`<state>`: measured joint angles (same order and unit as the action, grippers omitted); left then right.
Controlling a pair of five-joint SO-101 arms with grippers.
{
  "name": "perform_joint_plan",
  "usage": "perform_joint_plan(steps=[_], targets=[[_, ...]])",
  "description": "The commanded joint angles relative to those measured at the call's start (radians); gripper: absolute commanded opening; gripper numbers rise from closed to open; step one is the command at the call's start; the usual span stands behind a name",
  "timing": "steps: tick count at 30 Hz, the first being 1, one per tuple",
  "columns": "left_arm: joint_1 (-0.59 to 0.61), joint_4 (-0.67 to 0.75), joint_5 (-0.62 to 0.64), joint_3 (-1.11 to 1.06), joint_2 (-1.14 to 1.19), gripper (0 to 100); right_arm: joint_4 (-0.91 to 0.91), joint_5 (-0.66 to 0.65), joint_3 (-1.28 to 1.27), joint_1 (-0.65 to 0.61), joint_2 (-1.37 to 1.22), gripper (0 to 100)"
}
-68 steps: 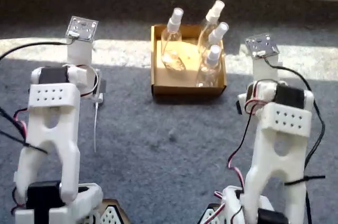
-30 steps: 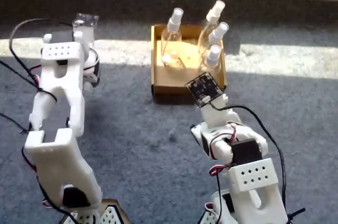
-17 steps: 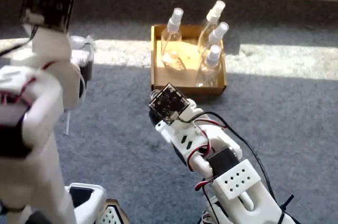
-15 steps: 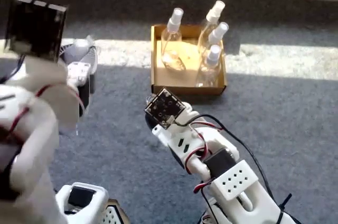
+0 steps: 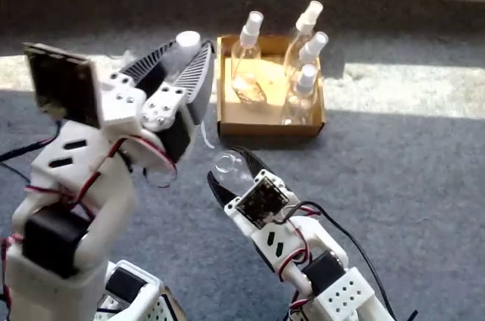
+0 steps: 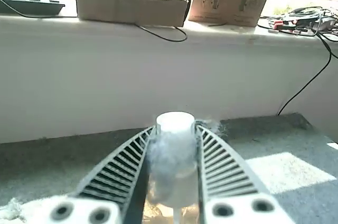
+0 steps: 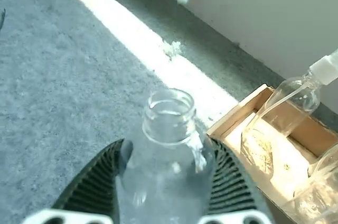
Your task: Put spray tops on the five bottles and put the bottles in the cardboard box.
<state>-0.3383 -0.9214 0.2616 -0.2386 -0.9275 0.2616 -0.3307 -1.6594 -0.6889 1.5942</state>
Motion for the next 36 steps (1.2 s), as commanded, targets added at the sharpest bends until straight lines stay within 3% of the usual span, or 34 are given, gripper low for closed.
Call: perform_joint_plan(steps=[1,12,24,29,36], targets=[[-0.013,0.117,0.041,-0.096,-0.015,0,0.137,0.026,-0.002,-0.005,0.211,0.4],[-0.018,0.126,0.072,-0.110,-0.021,0,0.200,0.028,-0.001,-0.005,0.189,0.4],[-0.114,0.127,0.063,-0.188,-0.021,0,0.206,0.028,-0.001,0.001,0.180,0.4],[-0.114,0.121,-0.018,-0.117,-0.047,0,0.206,0.028,-0.001,0.001,0.180,0.4],[-0.113,-0.031,-0.020,0.001,-0.079,0,0.206,0.028,-0.002,0.001,0.180,0.4]])
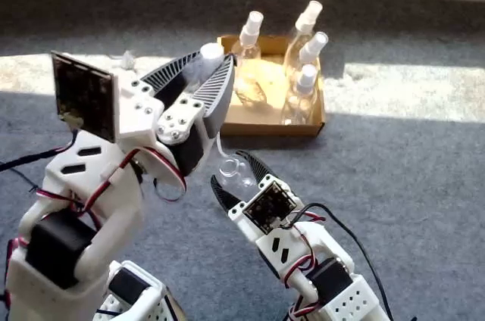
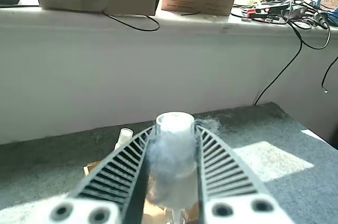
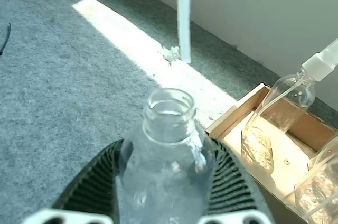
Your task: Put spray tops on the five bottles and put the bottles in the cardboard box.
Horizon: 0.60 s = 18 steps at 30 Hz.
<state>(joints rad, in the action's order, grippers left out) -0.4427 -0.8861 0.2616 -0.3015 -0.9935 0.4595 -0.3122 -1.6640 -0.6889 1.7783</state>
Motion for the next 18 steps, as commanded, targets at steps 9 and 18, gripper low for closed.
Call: perform_joint_plan(steps=[9,18], targets=[[-0.008,-0.011,-0.021,-0.025,-0.010,0,0.008,0.009,0.002,0.001,-0.004,0.4],[-0.008,0.084,-0.054,-0.150,-0.010,0,0.008,0.009,0.001,0.001,-0.004,0.4]])
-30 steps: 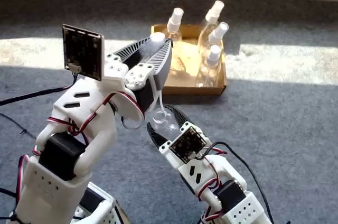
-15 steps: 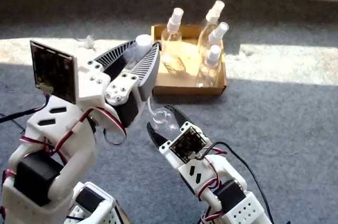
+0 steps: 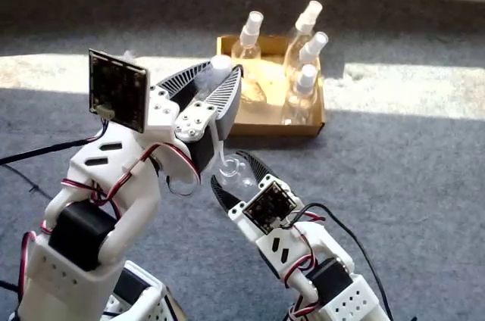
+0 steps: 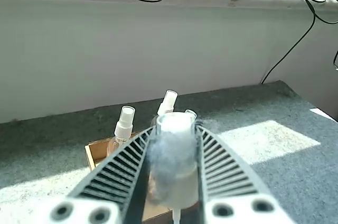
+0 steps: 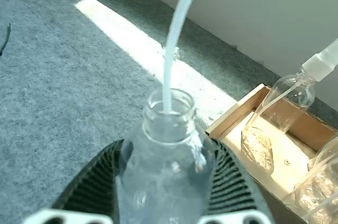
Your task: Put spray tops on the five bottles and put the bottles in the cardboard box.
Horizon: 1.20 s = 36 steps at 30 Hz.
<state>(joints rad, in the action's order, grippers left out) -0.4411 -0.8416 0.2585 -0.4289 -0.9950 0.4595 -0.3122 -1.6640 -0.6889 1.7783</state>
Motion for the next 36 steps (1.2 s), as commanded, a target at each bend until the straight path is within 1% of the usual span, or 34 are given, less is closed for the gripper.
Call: perform_joint_plan(steps=[1,8,13,14,17,18,22,24,28,31,36], targets=[[-0.010,0.041,-0.054,-0.033,-0.008,0,0.008,0.009,0.001,0.001,-0.004,0.4],[-0.015,0.040,-0.054,-0.041,-0.010,0,0.008,0.009,0.001,0.001,-0.004,0.4],[-0.021,0.041,-0.057,-0.205,-0.018,0,0.008,0.011,0.002,0.001,-0.004,0.4],[-0.021,0.041,-0.058,-0.234,-0.018,0,0.008,0.025,0.002,0.001,-0.004,0.4],[-0.022,0.041,-0.058,-0.292,-0.019,0,0.010,0.132,0.010,0.001,-0.004,0.4],[-0.022,0.041,-0.058,-0.305,-0.019,0,0.021,0.137,0.022,0.001,-0.005,0.4],[-0.022,0.041,-0.058,-0.354,-0.019,0,0.105,0.121,0.111,0.031,-0.005,0.4],[-0.042,0.041,-0.058,-0.389,-0.019,0,0.107,0.121,0.137,0.051,-0.005,0.4],[-0.108,0.058,-0.060,-0.478,-0.019,0,0.108,0.121,0.151,0.053,-0.005,0.4],[-0.111,0.103,-0.060,-0.509,-0.019,0,0.108,0.121,0.153,0.054,-0.005,0.4],[-0.113,0.107,-0.060,-0.512,-0.019,0,0.131,0.121,0.157,0.071,-0.007,0.4]])
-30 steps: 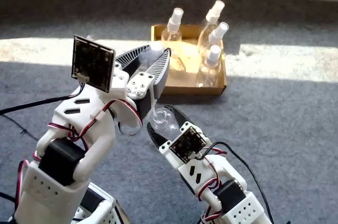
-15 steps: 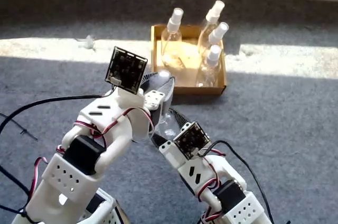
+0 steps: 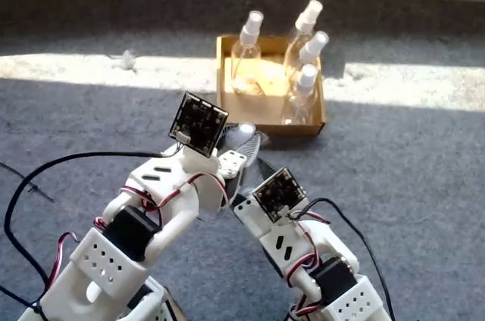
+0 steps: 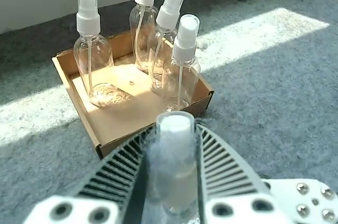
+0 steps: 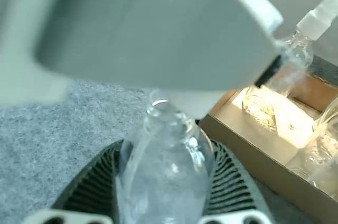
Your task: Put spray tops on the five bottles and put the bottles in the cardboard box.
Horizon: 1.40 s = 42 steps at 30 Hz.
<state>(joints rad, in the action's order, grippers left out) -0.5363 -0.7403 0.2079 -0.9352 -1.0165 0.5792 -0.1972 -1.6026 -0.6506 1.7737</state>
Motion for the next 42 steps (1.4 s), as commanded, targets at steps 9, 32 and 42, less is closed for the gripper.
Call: perform_joint_plan(steps=[9,32,42], targets=[[-0.022,0.012,-0.009,-0.048,0.002,0,0.016,0.008,0.189,0.104,-0.191,0.4],[0.197,0.006,-0.084,-0.031,0.004,13,0.012,0.104,0.355,0.102,-0.444,0.4],[0.159,-0.060,-0.078,0.079,0.002,14,-0.101,0.106,0.297,0.105,-0.446,0.4]])
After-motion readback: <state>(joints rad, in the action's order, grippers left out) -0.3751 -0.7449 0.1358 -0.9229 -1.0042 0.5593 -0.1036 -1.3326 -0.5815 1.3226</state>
